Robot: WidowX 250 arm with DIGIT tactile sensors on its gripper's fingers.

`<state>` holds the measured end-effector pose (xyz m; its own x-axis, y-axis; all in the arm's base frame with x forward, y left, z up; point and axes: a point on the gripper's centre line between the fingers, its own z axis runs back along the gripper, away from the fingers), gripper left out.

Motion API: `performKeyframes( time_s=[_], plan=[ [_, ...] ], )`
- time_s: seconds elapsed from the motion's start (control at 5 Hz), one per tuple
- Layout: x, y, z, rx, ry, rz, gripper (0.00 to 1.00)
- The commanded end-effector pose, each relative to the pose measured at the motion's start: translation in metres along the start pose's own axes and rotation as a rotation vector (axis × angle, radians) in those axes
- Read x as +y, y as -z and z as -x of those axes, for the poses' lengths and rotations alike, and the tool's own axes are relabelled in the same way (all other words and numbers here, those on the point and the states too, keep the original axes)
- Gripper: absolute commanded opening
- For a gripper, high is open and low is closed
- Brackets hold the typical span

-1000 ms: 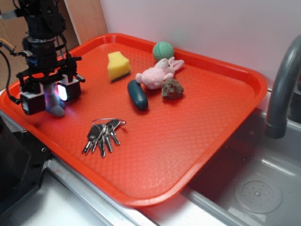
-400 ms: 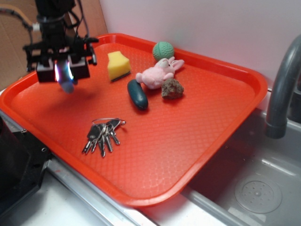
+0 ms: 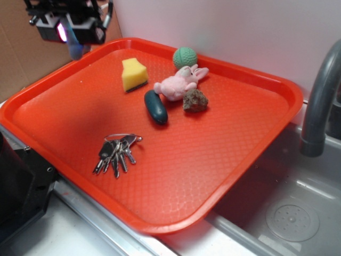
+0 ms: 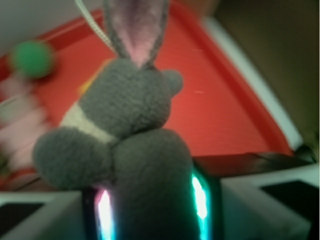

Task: Grab the gray animal.

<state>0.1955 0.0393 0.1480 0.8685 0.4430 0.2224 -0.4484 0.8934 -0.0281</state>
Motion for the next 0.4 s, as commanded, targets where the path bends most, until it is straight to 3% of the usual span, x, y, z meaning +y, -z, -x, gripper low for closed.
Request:
performKeyframes(
  time_s=[0.0,0.2],
  plan=[
    [-0.023,-0.058,0.029,-0.059,0.228,0.175,0.0],
    [-0.018,-0.046,0.032,0.015,0.223,0.192,0.0]
  ],
)
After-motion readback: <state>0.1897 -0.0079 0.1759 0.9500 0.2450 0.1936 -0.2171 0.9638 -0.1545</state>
